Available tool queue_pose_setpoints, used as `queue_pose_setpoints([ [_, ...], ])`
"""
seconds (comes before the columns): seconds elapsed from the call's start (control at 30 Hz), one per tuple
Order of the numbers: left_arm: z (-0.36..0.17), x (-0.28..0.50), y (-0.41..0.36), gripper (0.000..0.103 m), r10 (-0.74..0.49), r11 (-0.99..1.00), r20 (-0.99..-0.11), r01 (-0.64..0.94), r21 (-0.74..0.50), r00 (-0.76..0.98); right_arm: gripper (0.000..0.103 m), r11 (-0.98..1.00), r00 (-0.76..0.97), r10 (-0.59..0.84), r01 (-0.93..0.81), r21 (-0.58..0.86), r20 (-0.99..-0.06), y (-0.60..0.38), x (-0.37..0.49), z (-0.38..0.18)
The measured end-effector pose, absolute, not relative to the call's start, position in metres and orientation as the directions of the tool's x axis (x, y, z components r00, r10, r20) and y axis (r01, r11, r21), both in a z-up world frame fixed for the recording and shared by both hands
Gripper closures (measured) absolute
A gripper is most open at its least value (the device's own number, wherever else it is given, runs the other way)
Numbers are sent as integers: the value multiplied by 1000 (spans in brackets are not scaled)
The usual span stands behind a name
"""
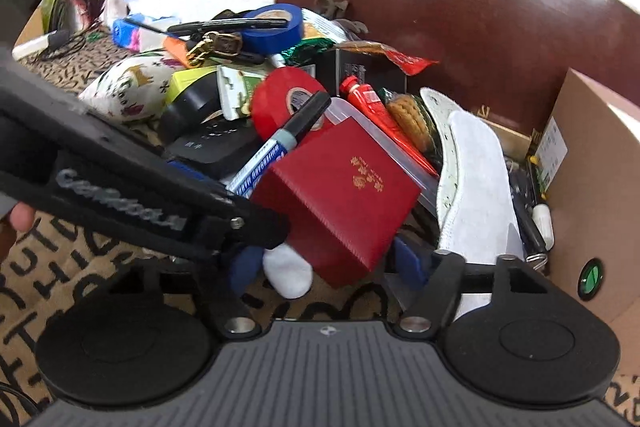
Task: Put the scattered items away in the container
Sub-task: 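Grasp the blue-capped whiteboard marker with the left gripper, then grasp the red box with the right gripper while the left lifts the marker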
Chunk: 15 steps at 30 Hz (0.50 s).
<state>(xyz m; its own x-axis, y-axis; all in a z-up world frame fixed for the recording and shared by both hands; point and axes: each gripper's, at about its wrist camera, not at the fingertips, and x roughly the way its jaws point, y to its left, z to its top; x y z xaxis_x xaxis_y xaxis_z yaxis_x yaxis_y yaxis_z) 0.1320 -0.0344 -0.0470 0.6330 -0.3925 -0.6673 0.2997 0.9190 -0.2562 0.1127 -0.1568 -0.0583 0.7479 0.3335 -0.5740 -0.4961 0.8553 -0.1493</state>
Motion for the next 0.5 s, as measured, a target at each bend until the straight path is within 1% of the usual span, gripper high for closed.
queue_pose_setpoints([
  [0.03,-46,131,-35,50,-395,918,-666,305,-254,633,37,851,747,335,-502,-156,-574,-157,111,-58],
  [0.07,-46,131,-36,55,-404,914,-663,314,-259,630,45,844,742,343,-512,-158,-576,-156,110,-58],
  [0.1,-45,130,-37,58,-417,907,-663,324,-268,621,60,833,734,357,-530,-158,-577,-156,107,-57],
  [0.13,-44,129,-38,59,-424,904,-662,329,-272,618,68,816,721,378,-556,-159,-581,-154,104,-56],
  [0.17,-43,127,-41,56,-422,905,-664,333,-265,618,73,800,713,393,-577,-167,-581,-151,100,-56],
  [0.27,-44,119,-48,64,-418,904,-673,353,-242,610,73,773,713,393,-598,-212,-580,-143,89,-57],
  [0.33,-44,111,-49,64,-412,905,-680,360,-227,606,73,772,705,400,-603,-199,-586,-145,82,-59],
  [0.37,-45,106,-48,65,-417,902,-682,365,-230,601,70,773,700,407,-606,-187,-588,-146,79,-59],
  [0.4,-46,103,-46,65,-422,900,-685,365,-238,594,63,773,697,413,-609,-179,-586,-149,75,-59],
  [0.43,-47,100,-42,64,-425,899,-687,361,-248,589,58,777,699,412,-605,-176,-584,-151,72,-59],
  [0.47,-47,97,-39,64,-422,902,-690,350,-252,588,49,783,705,403,-596,-179,-584,-153,69,-59],
  [0.5,-47,95,-36,64,-418,905,-689,342,-255,592,44,790,711,394,-586,-182,-583,-155,67,-58],
])
